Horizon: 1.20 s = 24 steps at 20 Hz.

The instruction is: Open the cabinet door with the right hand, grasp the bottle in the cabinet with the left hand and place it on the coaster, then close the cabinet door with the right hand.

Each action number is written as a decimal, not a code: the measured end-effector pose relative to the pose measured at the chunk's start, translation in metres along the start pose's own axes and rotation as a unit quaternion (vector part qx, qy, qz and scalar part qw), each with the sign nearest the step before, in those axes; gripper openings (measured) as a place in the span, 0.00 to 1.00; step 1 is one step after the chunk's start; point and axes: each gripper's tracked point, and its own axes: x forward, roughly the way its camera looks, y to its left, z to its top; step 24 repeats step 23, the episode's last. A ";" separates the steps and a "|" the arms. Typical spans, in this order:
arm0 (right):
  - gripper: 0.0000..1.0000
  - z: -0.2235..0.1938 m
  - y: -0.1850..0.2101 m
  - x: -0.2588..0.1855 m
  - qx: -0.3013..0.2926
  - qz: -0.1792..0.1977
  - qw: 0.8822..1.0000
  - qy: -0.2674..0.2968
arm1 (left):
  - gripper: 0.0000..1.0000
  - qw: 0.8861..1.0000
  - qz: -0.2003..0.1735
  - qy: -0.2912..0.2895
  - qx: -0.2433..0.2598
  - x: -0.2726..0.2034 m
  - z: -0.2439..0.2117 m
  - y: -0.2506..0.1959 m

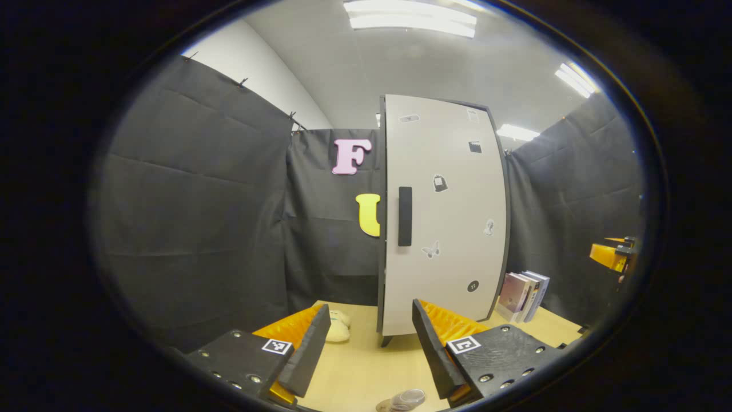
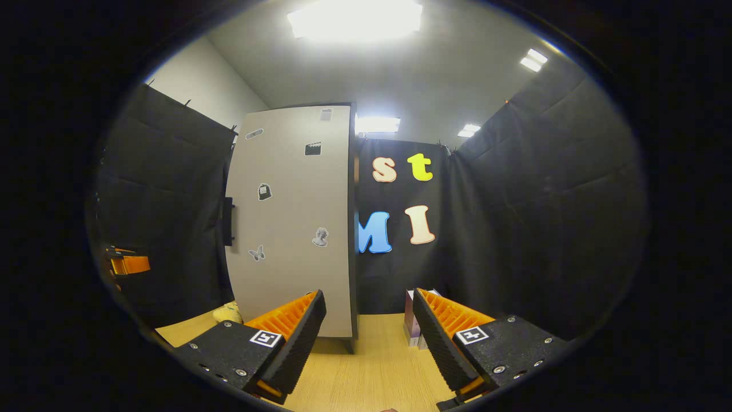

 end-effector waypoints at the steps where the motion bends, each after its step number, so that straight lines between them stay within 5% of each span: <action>1: 0.94 -0.001 -0.001 0.000 0.001 -0.001 1.000 -0.001 | 0.83 1.000 0.001 0.000 0.000 0.001 -0.001 0.002; 24: 0.94 0.014 0.011 -0.007 -0.005 0.002 1.000 -0.010 | 0.83 1.000 -0.003 -0.010 0.012 0.001 0.008 0.017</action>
